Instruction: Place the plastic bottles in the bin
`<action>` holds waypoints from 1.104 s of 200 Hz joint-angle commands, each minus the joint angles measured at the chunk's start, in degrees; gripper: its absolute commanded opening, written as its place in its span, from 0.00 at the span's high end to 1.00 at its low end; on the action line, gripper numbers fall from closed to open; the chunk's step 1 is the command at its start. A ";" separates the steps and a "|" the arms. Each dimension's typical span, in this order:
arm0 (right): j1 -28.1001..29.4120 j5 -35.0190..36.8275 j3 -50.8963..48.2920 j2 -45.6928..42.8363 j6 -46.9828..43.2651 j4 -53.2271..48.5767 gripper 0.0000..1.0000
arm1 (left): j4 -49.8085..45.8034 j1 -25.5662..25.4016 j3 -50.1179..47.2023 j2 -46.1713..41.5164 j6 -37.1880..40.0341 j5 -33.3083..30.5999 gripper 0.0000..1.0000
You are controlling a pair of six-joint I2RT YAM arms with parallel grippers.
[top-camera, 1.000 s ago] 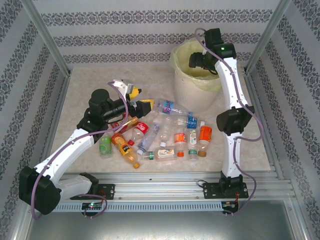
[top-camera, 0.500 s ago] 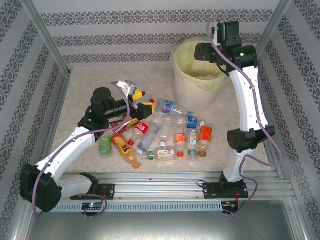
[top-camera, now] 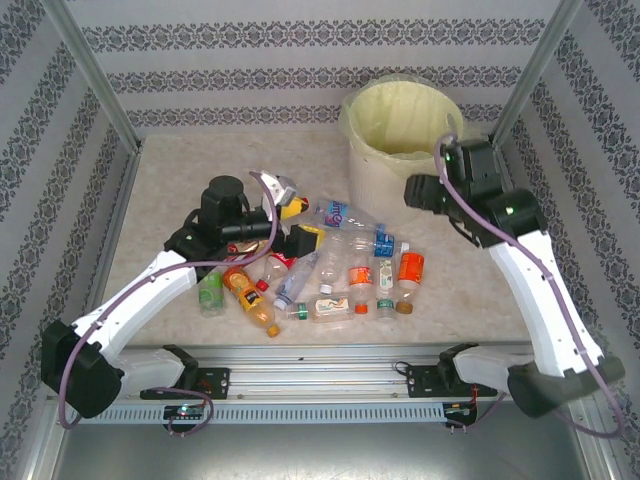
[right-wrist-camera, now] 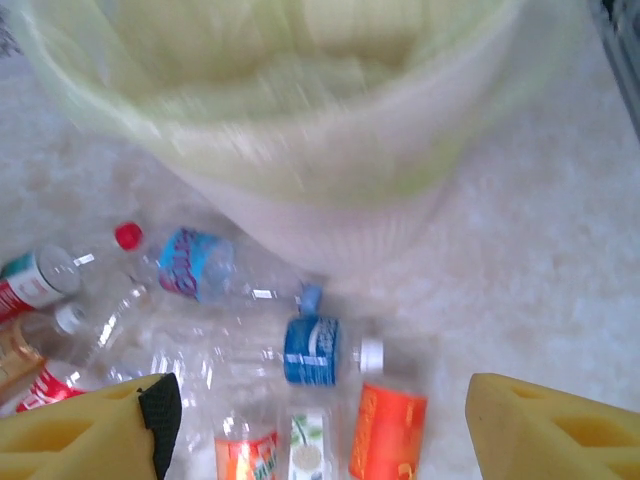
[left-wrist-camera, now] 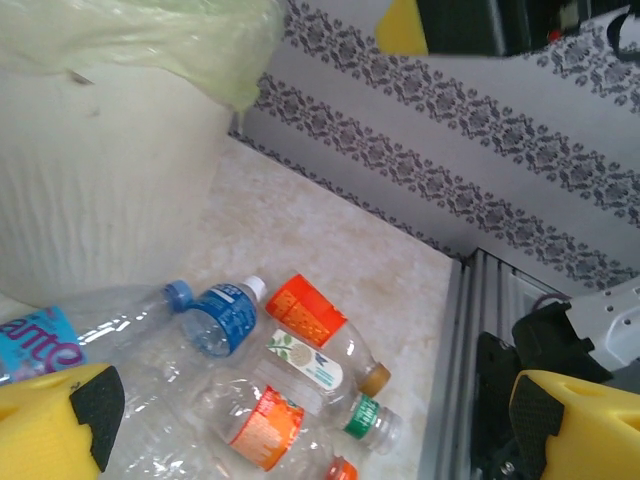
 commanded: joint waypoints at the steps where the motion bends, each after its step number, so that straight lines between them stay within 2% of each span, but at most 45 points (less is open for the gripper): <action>1: 0.65 1.22 -8.55 -4.39 6.08 0.22 0.25 | -0.69 -2.10 -0.50 0.33 -0.65 -0.57 0.00; 37: 0.71 -0.97 -23.04 -9.65 9.10 0.56 0.25 | -0.47 -5.72 -2.91 0.82 -0.02 -4.24 0.00; 81: 0.35 -6.87 -33.20 -9.94 9.12 7.13 0.23 | -0.78 -9.80 -3.72 2.88 1.30 -7.76 0.00; 128: -2.52 -9.63 -40.54 -6.93 9.59 14.79 0.21 | -0.87 -12.45 -4.66 3.78 2.19 -11.55 0.00; 221: -8.65 -15.52 -46.12 -0.02 8.44 25.35 0.16 | -1.72 -13.44 -4.15 5.06 3.31 -12.47 0.00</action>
